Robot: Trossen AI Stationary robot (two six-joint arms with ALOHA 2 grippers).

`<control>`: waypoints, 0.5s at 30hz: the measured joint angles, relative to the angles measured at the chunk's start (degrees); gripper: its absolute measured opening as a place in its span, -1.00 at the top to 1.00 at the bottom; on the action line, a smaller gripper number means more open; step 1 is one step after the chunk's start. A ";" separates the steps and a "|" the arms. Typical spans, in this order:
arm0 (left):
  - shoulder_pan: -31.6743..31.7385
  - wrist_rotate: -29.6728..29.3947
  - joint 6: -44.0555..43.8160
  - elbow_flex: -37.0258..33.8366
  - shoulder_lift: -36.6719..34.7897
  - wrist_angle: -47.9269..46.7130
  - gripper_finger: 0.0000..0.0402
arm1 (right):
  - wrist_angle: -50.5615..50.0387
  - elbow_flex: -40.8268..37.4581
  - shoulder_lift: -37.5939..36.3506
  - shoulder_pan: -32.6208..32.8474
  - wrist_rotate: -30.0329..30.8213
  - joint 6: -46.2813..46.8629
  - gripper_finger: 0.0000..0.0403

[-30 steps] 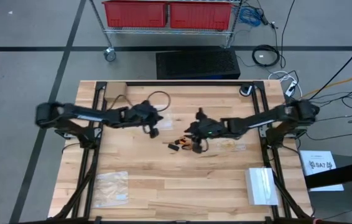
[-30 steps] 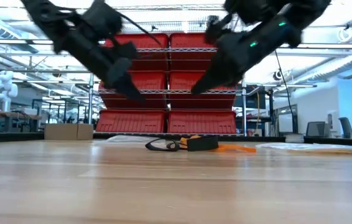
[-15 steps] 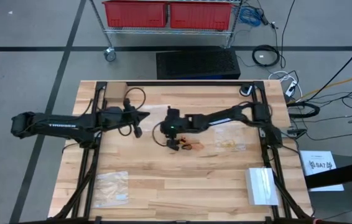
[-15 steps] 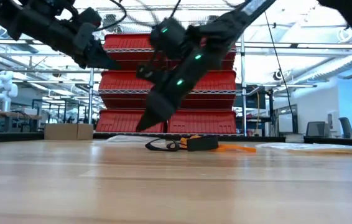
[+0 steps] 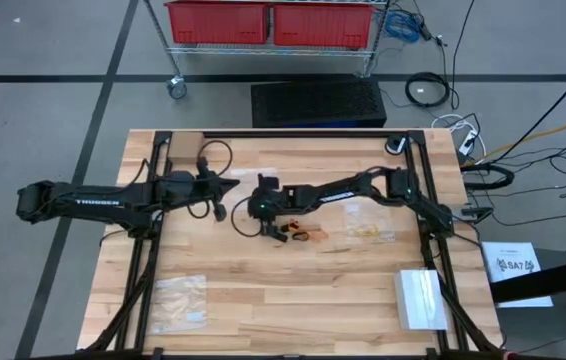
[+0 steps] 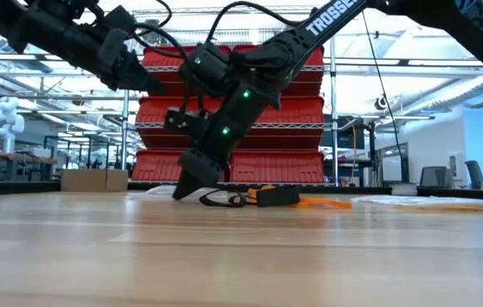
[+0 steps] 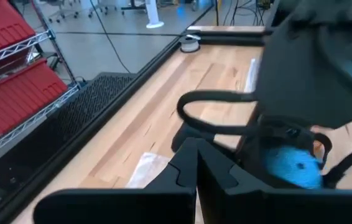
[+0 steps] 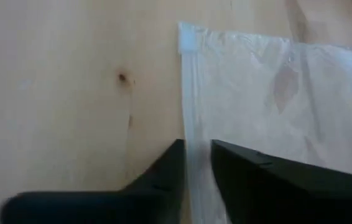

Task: Sort rubber bands
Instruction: Open the transparent zip bag

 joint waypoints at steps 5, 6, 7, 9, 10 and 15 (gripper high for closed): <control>0.02 0.01 2.24 0.00 0.00 3.50 0.99 | -3.47 -0.06 -1.60 -1.29 -3.89 1.01 0.96; 0.04 0.02 3.14 0.00 0.00 4.37 0.99 | -4.89 -0.16 -2.32 -1.48 -4.44 1.56 0.98; 0.04 0.02 4.44 0.00 0.02 5.41 0.99 | -6.65 -0.22 -3.31 -1.62 -4.91 2.20 0.99; 0.03 0.02 6.89 0.00 0.00 7.38 0.99 | -9.45 -0.24 -6.00 -1.65 -4.78 3.06 0.99; 0.08 0.04 7.86 0.00 0.00 8.29 0.99 | -11.25 -0.21 -7.81 -1.58 -4.81 3.59 0.99; 0.25 0.75 11.92 0.02 0.02 12.71 0.97 | -18.32 -0.13 -16.09 -0.64 -5.04 5.91 1.00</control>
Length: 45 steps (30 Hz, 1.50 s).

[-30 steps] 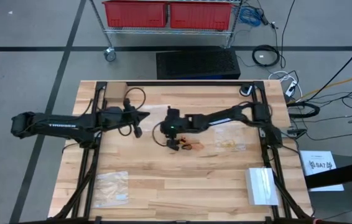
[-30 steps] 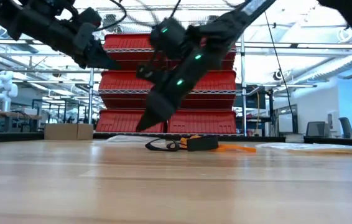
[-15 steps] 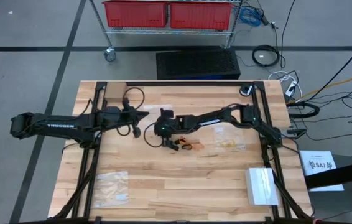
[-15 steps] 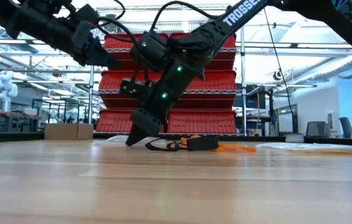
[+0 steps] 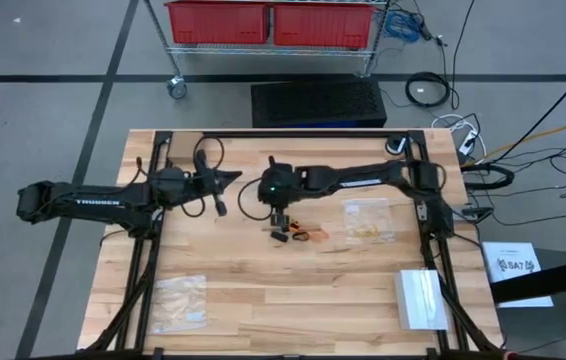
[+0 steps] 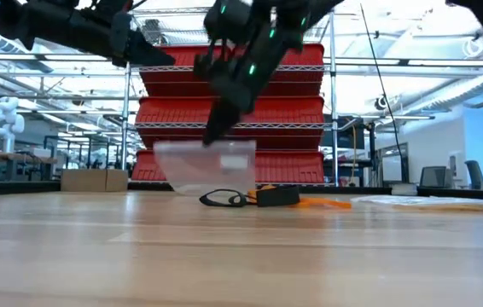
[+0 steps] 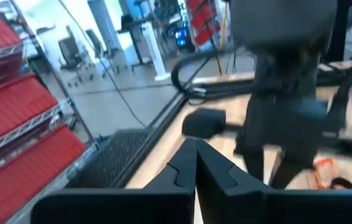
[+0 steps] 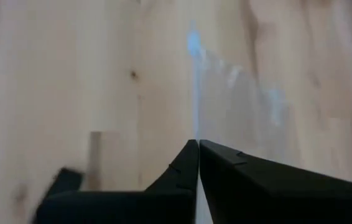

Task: Sort rubber bands
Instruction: Open the transparent zip bag

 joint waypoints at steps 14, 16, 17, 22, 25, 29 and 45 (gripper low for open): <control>0.00 16.90 -4.31 0.07 1.52 5.37 0.52 | -16.67 0.04 -18.29 3.17 7.42 3.77 1.00; 0.00 17.96 -4.94 0.07 3.25 5.86 0.42 | -16.70 0.04 -19.54 3.92 7.39 3.77 1.00; 0.02 18.00 -4.99 0.07 4.30 6.31 0.37 | -16.56 0.04 -20.08 4.26 7.39 3.77 1.00; 0.13 18.00 -4.87 0.07 9.90 12.57 0.21 | -16.06 0.04 -20.91 5.95 7.33 3.12 1.00; 0.28 18.05 -4.87 0.07 11.92 16.82 0.19 | -16.11 0.04 -20.89 6.62 7.33 3.10 1.00; 0.23 21.28 -4.93 0.62 12.80 17.14 0.20 | -15.91 0.04 -20.89 7.27 7.32 2.92 1.00; 0.21 23.22 -4.85 1.47 13.44 17.24 0.74 | -14.81 0.04 -20.89 7.20 7.28 2.67 1.00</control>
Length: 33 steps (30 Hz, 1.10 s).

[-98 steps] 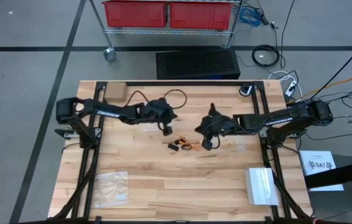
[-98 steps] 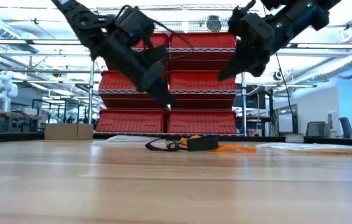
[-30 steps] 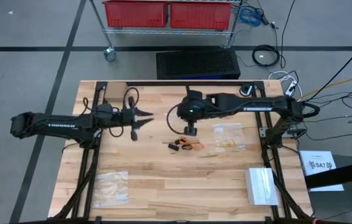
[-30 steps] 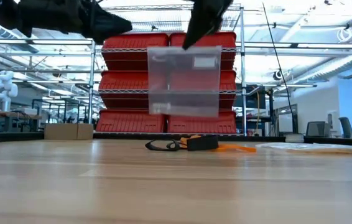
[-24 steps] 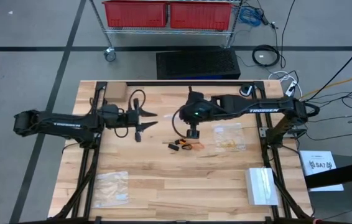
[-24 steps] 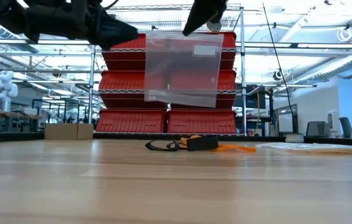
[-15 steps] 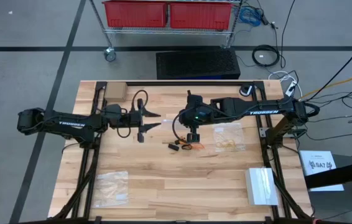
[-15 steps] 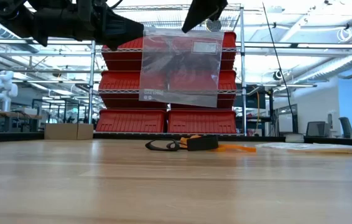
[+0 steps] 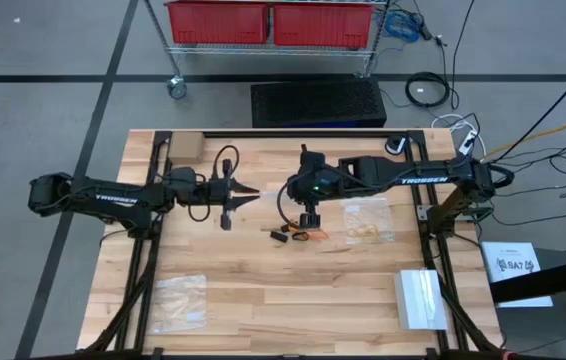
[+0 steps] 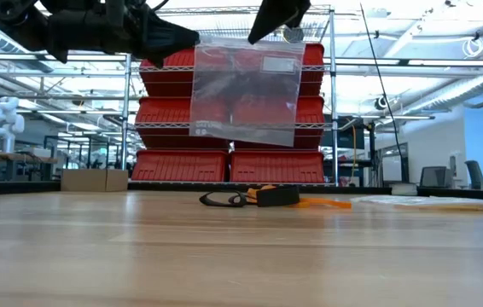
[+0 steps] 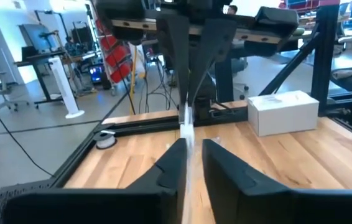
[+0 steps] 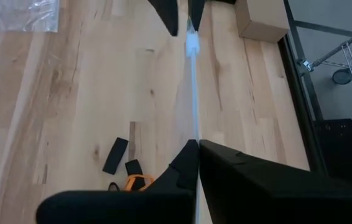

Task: Sort rubber bands
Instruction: Open the transparent zip bag

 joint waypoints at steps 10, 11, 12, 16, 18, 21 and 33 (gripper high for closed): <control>0.00 0.08 1.77 0.73 1.03 -0.17 0.97 | 0.08 0.00 0.00 0.00 -0.01 -0.20 1.00; 0.00 0.07 1.87 0.73 1.03 -0.17 0.97 | 0.18 0.00 0.00 0.00 0.01 -0.20 1.00; 0.00 0.08 1.98 0.73 1.03 -0.17 0.98 | 0.19 0.00 0.00 0.00 0.01 -0.20 1.00; 0.00 -0.09 2.93 0.73 1.02 -0.15 0.99 | 0.48 0.00 0.00 0.00 0.01 0.09 0.98; 0.00 -0.26 2.95 0.75 1.03 -0.32 0.99 | 1.03 0.00 0.00 0.00 0.01 0.10 0.93; 0.00 -0.59 2.95 0.78 1.03 -0.33 0.99 | 3.45 0.00 0.02 0.00 -0.14 0.09 0.79; 0.02 -2.35 3.19 0.78 1.03 -0.83 1.00 | 14.65 0.00 5.43 -0.15 -2.55 -1.42 0.34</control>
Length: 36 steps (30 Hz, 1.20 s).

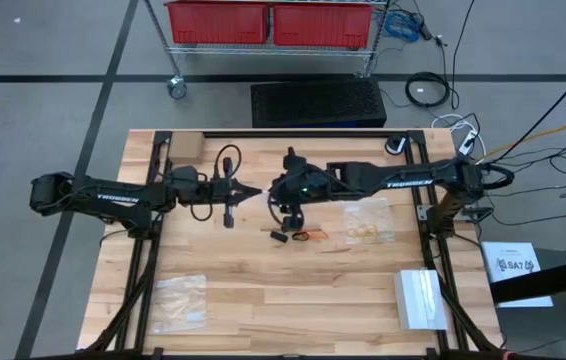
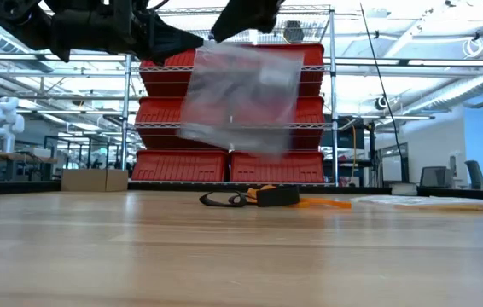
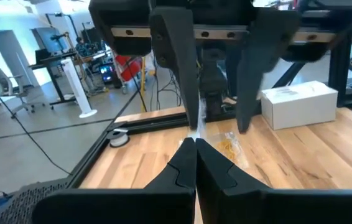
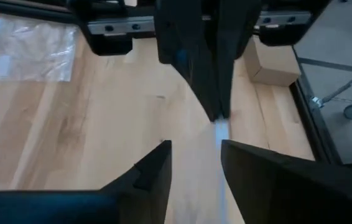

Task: Sort rubber bands
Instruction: Open the transparent zip bag

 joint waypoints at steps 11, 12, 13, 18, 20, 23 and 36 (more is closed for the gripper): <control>0.01 -0.19 0.19 0.00 0.02 -0.40 1.00 | 3.26 0.00 0.58 -2.24 0.79 -0.05 0.45; 0.01 -0.21 0.19 0.00 0.02 -0.47 1.00 | 3.10 0.00 0.60 -2.38 0.47 -0.03 0.46; 0.01 -0.26 0.17 0.00 0.02 -0.51 1.00 | 3.11 0.02 0.80 -2.58 0.47 0.01 0.45; 0.01 -0.26 0.19 0.00 0.00 -0.38 1.00 | 2.71 0.00 1.13 -2.73 -2.84 0.17 0.48; -0.02 -0.23 0.19 0.00 0.00 -0.36 1.00 | 3.21 0.04 1.43 -2.71 -3.40 0.17 0.51; 0.00 -0.23 0.17 0.00 0.00 -0.29 1.00 | 2.70 0.02 1.85 -2.98 -3.47 0.17 0.63; 0.01 -1.34 1.18 0.00 0.02 -1.12 1.00 | -0.51 0.04 1.48 -3.21 -2.41 0.14 0.93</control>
